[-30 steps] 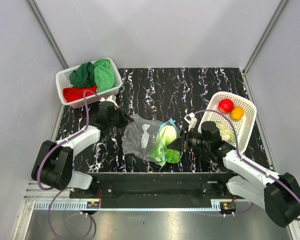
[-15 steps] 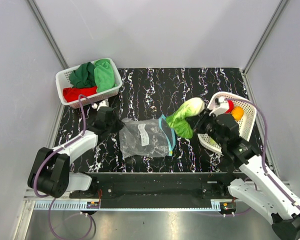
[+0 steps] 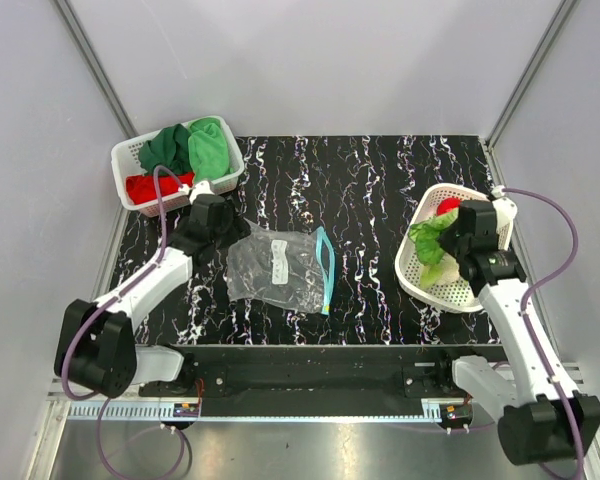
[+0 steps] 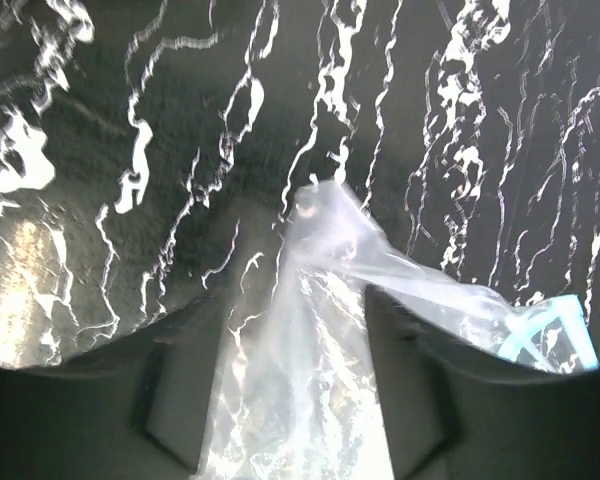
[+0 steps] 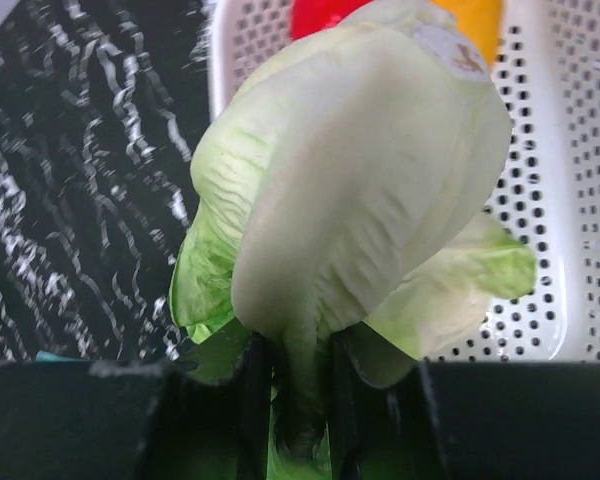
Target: Open the zip-top bag and remove the fake food
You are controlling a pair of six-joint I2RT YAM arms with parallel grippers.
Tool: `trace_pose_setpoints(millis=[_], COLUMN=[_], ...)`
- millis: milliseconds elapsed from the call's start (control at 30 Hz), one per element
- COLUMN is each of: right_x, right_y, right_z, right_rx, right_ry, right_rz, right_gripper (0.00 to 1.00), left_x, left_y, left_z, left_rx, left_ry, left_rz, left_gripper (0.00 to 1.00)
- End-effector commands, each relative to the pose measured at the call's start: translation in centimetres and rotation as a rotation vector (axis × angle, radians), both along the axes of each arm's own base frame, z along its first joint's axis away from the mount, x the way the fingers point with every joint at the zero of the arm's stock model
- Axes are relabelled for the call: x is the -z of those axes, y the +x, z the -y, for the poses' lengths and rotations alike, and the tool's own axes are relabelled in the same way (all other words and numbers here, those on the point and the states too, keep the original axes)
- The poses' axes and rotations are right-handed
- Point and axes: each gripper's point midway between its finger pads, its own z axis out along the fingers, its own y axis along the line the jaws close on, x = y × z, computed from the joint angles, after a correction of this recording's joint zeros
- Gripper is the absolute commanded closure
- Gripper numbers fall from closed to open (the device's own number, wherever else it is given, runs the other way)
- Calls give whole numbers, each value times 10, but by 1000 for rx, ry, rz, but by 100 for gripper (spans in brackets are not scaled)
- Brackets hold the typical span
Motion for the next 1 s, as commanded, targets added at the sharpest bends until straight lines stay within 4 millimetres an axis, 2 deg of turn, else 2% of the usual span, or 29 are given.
trace_pose_setpoints(millis=[0, 33, 133, 167, 200, 233, 267, 333, 367, 400, 467, 567, 667, 733, 767, 800, 833, 867, 967], right_x=[-5, 1, 8, 11, 13, 15, 15, 13, 12, 10, 7, 1, -12, -20, -22, -26, -22, -21, -21], right_y=[17, 19, 29, 29, 30, 32, 32, 33, 33, 32, 25, 7, -11, -21, -26, -30, -45, -52, -77], right_z=[26, 42, 53, 66, 68, 72, 75, 68, 66, 56, 51, 44, 19, -20, -38, -55, -90, -105, -134], right_rx=[83, 131, 145, 180, 174, 179, 172, 125, 116, 72, 59, 29, -50, -191, -257, -322, -455, -493, -588], right_ry=[65, 87, 143, 149, 162, 168, 159, 170, 170, 209, 213, 204, 250, 291, 304, 323, 339, 363, 376], right_rz=[14, 7, 14, 12, 8, 4, 1, 8, 13, 21, 33, 33, 50, 58, 49, 41, -4, -21, -22], right_gripper=[97, 93, 84, 79, 61, 49, 30, 2, 0, 0, 0, 0, 0, 0, 0, 0, 0, 0, 0], left_x=[-37, -39, -52, -59, -63, -67, -73, -78, -79, -80, -80, -83, -90, -90, -100, -107, -110, -122, -138], left_y=[0, -3, -15, -21, -27, -33, -40, -57, -68, -74, -93, -114, -149, -163, -173, -180, -186, -198, -222], left_z=[-8, -7, -3, -1, 10, 16, 18, 43, 59, 65, 90, 114, 144, 149, 162, 166, 168, 173, 171], left_rx=[18, 30, 63, 80, 126, 150, 164, 257, 316, 333, 410, 496, 617, 642, 682, 702, 717, 750, 816], left_ry=[84, 94, 142, 141, 145, 146, 148, 135, 117, 91, 24, -28, -86, -135, -197, -234, -265, -336, -481], left_rz=[94, 97, 110, 127, 141, 151, 167, 190, 195, 196, 189, 198, 236, 256, 301, 335, 365, 437, 565], left_gripper=[18, 16, 14, 13, 13, 12, 12, 12, 12, 12, 11, 11, 11, 11, 11, 11, 11, 11, 8])
